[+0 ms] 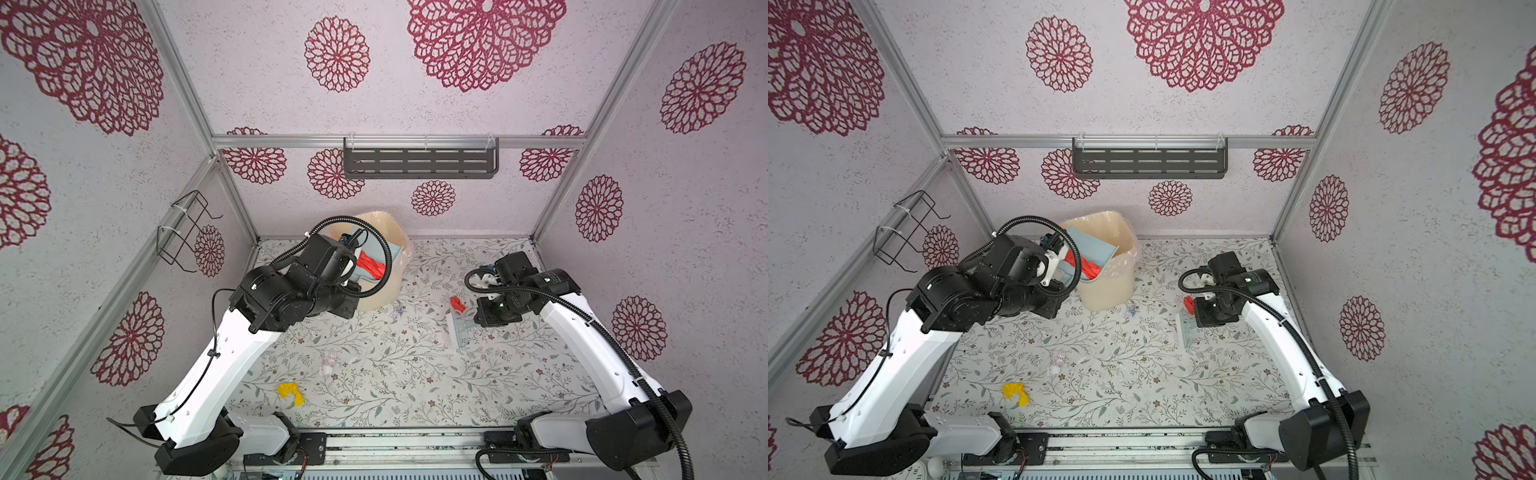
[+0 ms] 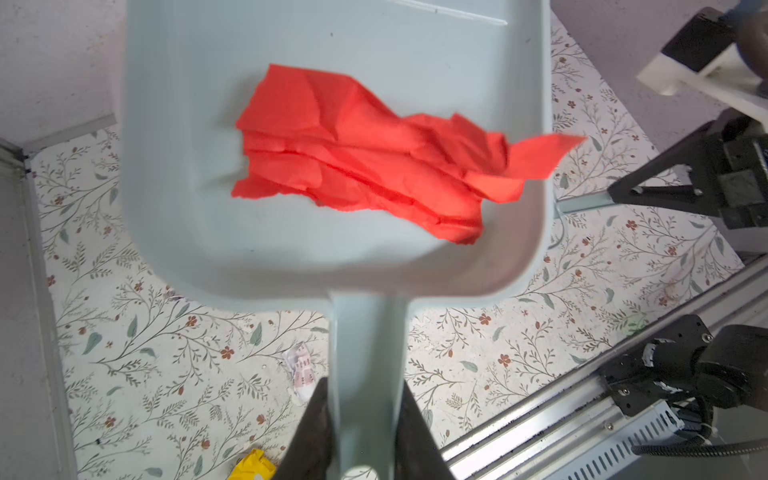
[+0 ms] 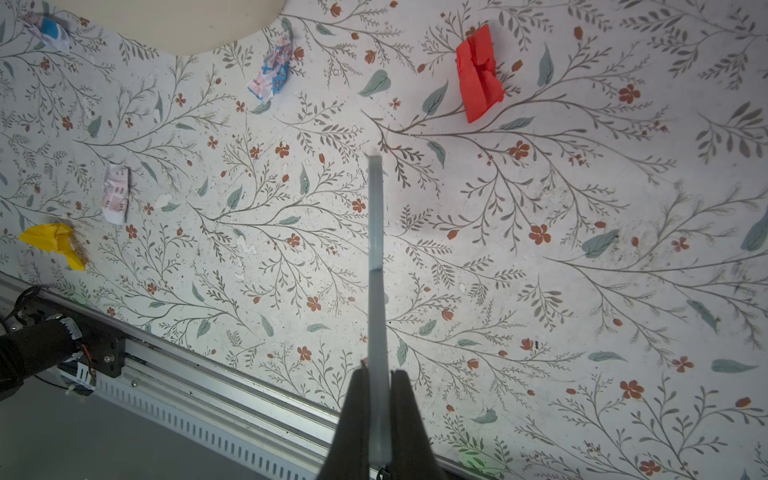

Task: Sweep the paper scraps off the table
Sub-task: 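Tilt the teal dustpan over the trash bin with the left gripper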

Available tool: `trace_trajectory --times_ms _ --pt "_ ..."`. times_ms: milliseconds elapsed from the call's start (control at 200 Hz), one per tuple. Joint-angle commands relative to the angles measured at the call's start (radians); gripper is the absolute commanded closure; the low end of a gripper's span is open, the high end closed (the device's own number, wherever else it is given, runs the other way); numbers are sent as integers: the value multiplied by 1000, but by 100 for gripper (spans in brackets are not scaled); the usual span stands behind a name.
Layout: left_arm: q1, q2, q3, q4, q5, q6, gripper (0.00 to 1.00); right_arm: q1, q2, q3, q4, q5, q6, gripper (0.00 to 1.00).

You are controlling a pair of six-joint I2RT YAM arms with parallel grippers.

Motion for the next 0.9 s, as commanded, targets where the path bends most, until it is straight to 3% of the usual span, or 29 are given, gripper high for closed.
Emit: trace_trajectory --times_ms 0,350,681,891 --pt "78 41 50 -67 22 64 100 -11 -36 13 2 -24 -1 100" --pt "270 235 248 -75 22 210 100 -16 -39 5 11 -40 0 100" --pt "285 412 386 -117 -95 295 100 -23 -31 23 -9 -40 -11 100" --pt "255 475 411 -113 -240 364 100 -24 -19 26 -5 -54 -12 100"
